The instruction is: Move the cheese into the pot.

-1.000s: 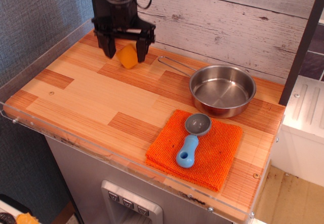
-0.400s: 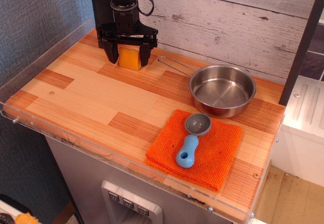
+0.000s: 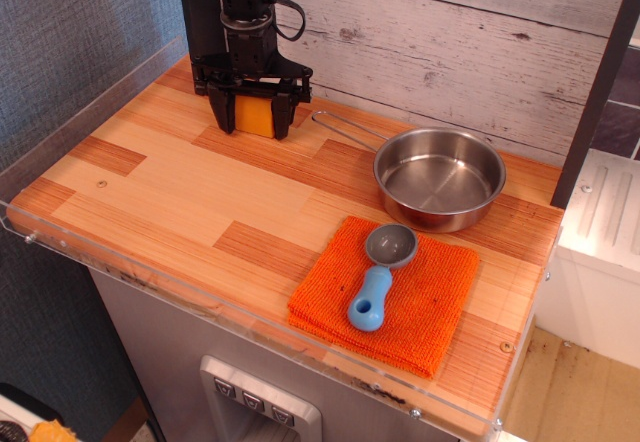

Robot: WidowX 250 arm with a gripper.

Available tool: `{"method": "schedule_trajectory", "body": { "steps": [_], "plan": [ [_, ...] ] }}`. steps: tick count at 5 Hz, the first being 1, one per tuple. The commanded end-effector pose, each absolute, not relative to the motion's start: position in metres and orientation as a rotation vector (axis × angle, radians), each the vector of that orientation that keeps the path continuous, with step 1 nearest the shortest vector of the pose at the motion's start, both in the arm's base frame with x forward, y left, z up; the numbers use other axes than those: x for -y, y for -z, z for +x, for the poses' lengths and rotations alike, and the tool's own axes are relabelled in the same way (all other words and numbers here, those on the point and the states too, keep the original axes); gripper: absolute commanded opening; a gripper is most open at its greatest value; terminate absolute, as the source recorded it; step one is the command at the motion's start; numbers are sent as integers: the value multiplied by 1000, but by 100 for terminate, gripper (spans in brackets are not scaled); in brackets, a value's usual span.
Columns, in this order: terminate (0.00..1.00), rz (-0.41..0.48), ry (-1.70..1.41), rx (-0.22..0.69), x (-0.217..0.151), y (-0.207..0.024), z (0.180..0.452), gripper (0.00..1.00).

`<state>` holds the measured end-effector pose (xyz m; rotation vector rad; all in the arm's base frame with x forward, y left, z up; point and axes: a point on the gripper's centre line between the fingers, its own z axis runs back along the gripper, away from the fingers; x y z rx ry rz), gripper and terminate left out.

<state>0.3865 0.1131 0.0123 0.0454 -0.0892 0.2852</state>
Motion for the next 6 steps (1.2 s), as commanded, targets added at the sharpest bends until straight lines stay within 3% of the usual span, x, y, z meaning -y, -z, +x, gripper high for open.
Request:
{"method": "schedule_trajectory", "body": {
  "steps": [1,2,3,4,6],
  "plan": [
    [0,66,-248,237,-101,-78,381,0],
    [0,71,-253,296,-75,-109,365,0],
    [0,42,-212,316,-42,-124,350,0],
    [0,5,-136,313,-4,-120,342,0],
    [0,-19,-27,251,49,-87,343,0]
  ]
}}
